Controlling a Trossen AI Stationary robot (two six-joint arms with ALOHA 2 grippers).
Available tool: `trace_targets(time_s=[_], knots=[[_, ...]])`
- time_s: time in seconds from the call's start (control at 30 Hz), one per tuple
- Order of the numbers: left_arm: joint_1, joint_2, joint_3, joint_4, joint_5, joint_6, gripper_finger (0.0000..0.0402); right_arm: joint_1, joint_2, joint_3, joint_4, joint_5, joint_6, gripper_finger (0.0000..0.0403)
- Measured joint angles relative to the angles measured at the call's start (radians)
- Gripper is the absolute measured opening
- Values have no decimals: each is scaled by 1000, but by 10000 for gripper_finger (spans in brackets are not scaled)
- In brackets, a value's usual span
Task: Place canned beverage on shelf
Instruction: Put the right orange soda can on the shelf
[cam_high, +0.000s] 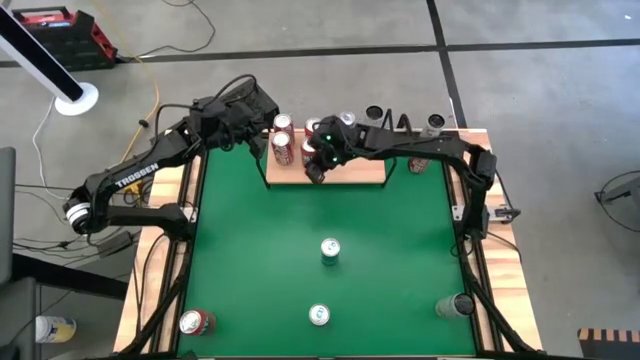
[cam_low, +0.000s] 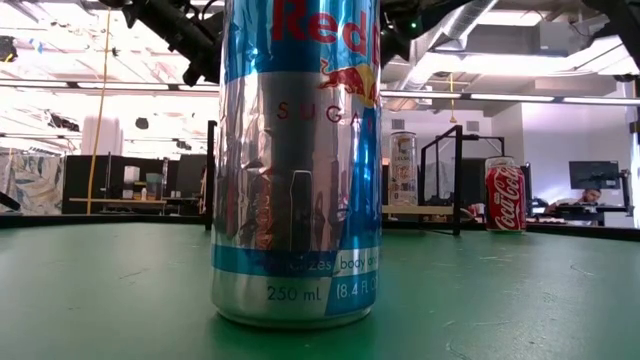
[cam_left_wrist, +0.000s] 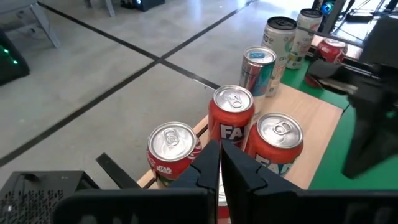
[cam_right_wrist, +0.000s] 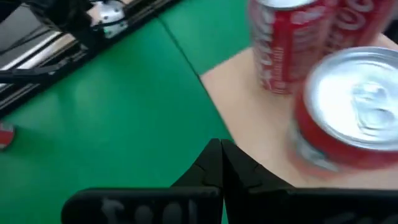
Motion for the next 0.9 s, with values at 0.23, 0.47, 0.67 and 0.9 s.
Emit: trace_targets(time_s=[0.23, 0.47, 0.67, 0.9], knots=[[13, 0, 0, 7, 45, 0, 0, -9, 47, -1, 66, 46, 9, 17], [13, 0, 0, 6, 71, 2, 0, -16, 56, 0, 75, 66, 3, 17], [13, 0, 0, 0, 73, 2, 0, -41, 56, 0, 72, 72, 1, 17], [13, 0, 0, -1, 73, 2, 0, -65, 56, 0, 66, 73, 0, 17]])
